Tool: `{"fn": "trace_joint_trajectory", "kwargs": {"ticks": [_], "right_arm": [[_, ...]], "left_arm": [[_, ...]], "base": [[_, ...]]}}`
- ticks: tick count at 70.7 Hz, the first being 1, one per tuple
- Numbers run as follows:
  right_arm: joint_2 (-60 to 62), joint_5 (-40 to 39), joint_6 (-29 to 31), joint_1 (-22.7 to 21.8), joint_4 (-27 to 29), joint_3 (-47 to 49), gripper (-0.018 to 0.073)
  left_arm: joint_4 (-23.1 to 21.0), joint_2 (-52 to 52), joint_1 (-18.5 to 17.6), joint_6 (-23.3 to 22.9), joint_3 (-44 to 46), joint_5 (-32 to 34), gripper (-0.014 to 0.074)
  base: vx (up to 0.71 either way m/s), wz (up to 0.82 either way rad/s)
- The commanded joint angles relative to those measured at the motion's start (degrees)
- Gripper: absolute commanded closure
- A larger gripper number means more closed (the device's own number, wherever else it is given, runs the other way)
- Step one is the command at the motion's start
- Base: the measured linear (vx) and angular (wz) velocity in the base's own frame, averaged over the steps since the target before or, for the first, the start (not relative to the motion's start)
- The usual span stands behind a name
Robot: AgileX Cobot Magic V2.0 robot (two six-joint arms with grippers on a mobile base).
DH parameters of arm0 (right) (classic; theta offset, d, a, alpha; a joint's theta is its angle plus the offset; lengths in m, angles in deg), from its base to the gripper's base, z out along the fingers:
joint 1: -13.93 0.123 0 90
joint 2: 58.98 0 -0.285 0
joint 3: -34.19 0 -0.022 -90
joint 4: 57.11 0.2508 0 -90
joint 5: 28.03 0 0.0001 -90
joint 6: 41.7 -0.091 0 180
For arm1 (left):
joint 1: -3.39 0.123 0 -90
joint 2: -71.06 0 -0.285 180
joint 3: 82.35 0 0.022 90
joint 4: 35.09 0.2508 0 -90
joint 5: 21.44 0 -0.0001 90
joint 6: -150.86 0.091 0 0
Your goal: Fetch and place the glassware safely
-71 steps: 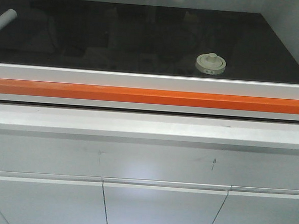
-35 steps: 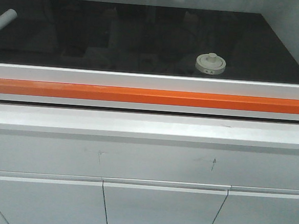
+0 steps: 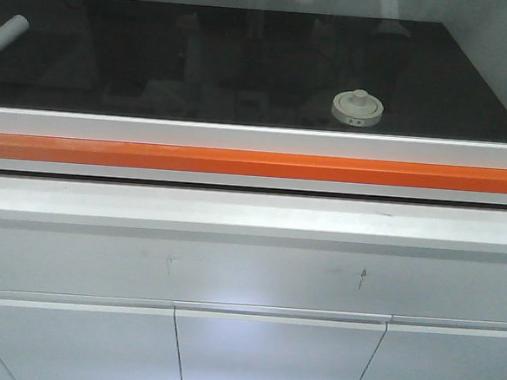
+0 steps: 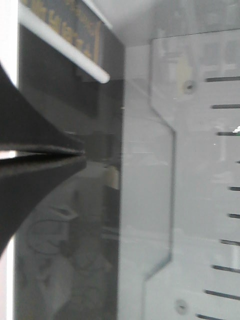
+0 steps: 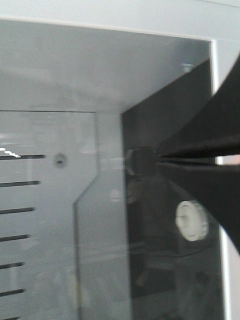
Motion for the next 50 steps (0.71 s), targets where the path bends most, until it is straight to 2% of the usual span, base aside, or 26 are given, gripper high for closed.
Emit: {"fn": "trace_joint_trajectory", "kwargs": {"ticks": [1, 15, 26, 35, 50], "right_arm": [[-2.3, -3.8, 0.1, -0.3, -0.4, 1.8, 0.0563], [-5.3, -2.5, -0.3, -0.3, -0.2, 1.8, 0.0563], [-5.3, -2.3, -0.2, -0.3, -0.2, 1.8, 0.0563], [-5.4, -4.9, 0.1, -0.3, -0.4, 1.2, 0.0563], [-5.9, -23.8, 0.1, -0.3, -0.4, -10.5, 0.0563]], "left_arm": [[-0.3, 2.3, 0.1, 0.2, 2.1, 3.8, 0.0603], [-0.3, 7.4, 0.1, 0.4, 2.1, 0.2, 0.0603], [-0.3, 8.5, 0.1, 0.5, 2.0, 1.5, 0.0603], [-0.3, 8.5, 0.1, 0.5, -0.7, 8.7, 0.0603], [0.2, 8.5, 0.1, 1.5, -10.2, 21.4, 0.0603]], "base": [[0.00, 0.00], [0.00, 0.00], [0.00, 0.00], [0.00, 0.00], [0.00, 0.00]]}}
